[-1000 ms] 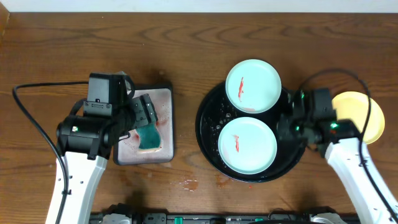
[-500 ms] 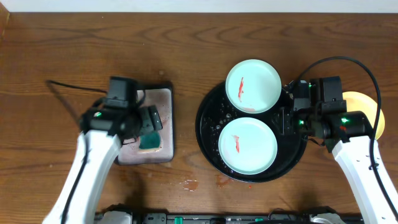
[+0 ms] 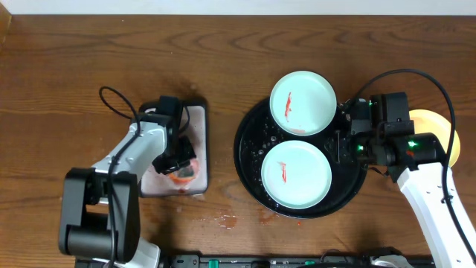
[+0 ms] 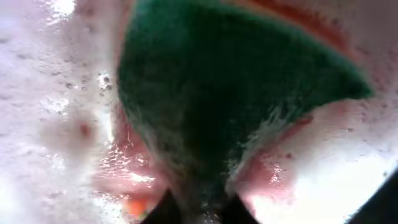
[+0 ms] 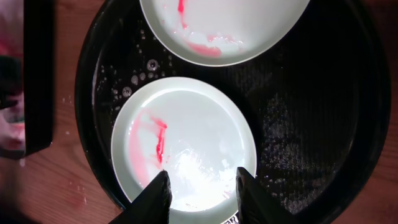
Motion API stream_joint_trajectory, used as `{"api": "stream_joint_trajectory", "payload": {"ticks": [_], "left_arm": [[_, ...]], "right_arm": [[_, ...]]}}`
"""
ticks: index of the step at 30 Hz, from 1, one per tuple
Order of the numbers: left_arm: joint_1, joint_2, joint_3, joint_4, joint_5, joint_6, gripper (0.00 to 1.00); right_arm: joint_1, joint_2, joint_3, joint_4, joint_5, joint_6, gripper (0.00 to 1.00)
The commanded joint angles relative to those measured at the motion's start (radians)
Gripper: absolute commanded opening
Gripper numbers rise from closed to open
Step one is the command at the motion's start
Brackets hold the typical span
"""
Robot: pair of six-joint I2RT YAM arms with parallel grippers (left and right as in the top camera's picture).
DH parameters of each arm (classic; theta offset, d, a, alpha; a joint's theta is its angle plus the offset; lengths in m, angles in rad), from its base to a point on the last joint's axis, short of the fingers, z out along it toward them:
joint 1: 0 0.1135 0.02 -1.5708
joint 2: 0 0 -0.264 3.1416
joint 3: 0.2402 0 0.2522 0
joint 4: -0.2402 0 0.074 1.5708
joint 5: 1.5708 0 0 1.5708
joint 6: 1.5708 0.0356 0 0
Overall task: Clean dirty plates on tray and stack at the side
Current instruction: 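Dip the sponge in the soapy tray with the left gripper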
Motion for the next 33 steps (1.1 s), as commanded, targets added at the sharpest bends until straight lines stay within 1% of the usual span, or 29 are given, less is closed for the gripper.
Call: {"api": "stream_joint_trajectory", "payload": {"ticks": [1, 6, 7, 8, 9, 10, 11, 13, 17, 20, 24, 25, 26, 28, 29, 30, 33], "left_arm": [[0.003, 0.058, -0.019, 0.005, 0.028, 0.011, 0.08], [0.003, -0.006, 0.057, -0.101, 0.028, 0.013, 0.08], [0.003, -0.023, 0.070, -0.115, 0.029, 0.028, 0.32], [0.003, -0.045, 0.083, -0.129, 0.028, 0.050, 0.66], [0.003, -0.068, 0.092, -0.132, 0.028, 0.078, 0.82], [0.003, -0.087, 0.095, -0.130, 0.027, 0.098, 0.88], [0.003, -0.107, 0.095, -0.122, 0.027, 0.116, 0.90], [0.003, -0.135, 0.095, -0.098, 0.004, 0.139, 0.90], [0.003, -0.129, 0.080, -0.047, -0.126, 0.139, 0.74], [0.003, -0.102, 0.029, 0.035, -0.141, 0.139, 0.68], [0.003, -0.040, -0.031, 0.120, -0.142, 0.139, 0.65], [0.003, -0.022, -0.036, 0.135, -0.142, 0.140, 0.59], [0.003, -0.006, -0.036, 0.142, -0.142, 0.139, 0.49], [0.003, 0.012, -0.035, 0.150, -0.130, 0.139, 0.19], [0.003, 0.012, -0.032, 0.149, -0.124, 0.139, 0.11], [0.003, 0.008, -0.024, 0.141, -0.119, 0.139, 0.09], [0.003, -0.016, 0.009, 0.108, -0.119, 0.140, 0.09]], "right_arm": [[0.006, -0.002, 0.009, -0.005, -0.011, 0.009, 0.31], [0.006, -0.002, 0.009, -0.043, -0.010, 0.026, 0.30], [0.006, -0.002, 0.009, -0.053, -0.010, 0.029, 0.30], [0.006, -0.002, 0.009, -0.063, -0.010, 0.037, 0.30], [0.006, -0.002, 0.008, -0.072, -0.010, 0.040, 0.30], [0.006, -0.002, 0.008, -0.077, -0.009, 0.044, 0.30], [0.006, -0.002, 0.008, -0.083, -0.006, 0.048, 0.30], [0.006, -0.002, 0.007, -0.087, -0.001, 0.057, 0.30], [0.006, -0.002, 0.005, -0.085, 0.000, 0.061, 0.29], [0.006, -0.002, 0.001, -0.085, 0.000, 0.061, 0.29], [0.006, -0.002, -0.001, -0.090, 0.000, 0.062, 0.29], [0.006, -0.002, -0.003, -0.091, 0.000, 0.062, 0.28], [0.006, -0.002, -0.004, -0.092, 0.000, 0.062, 0.28], [0.006, -0.002, -0.004, -0.094, 0.000, 0.061, 0.28], [0.007, -0.002, -0.004, -0.095, 0.000, 0.061, 0.28], [0.008, -0.002, -0.004, -0.095, 0.000, 0.061, 0.28], [0.009, -0.002, -0.004, -0.098, 0.000, 0.061, 0.28]]}}
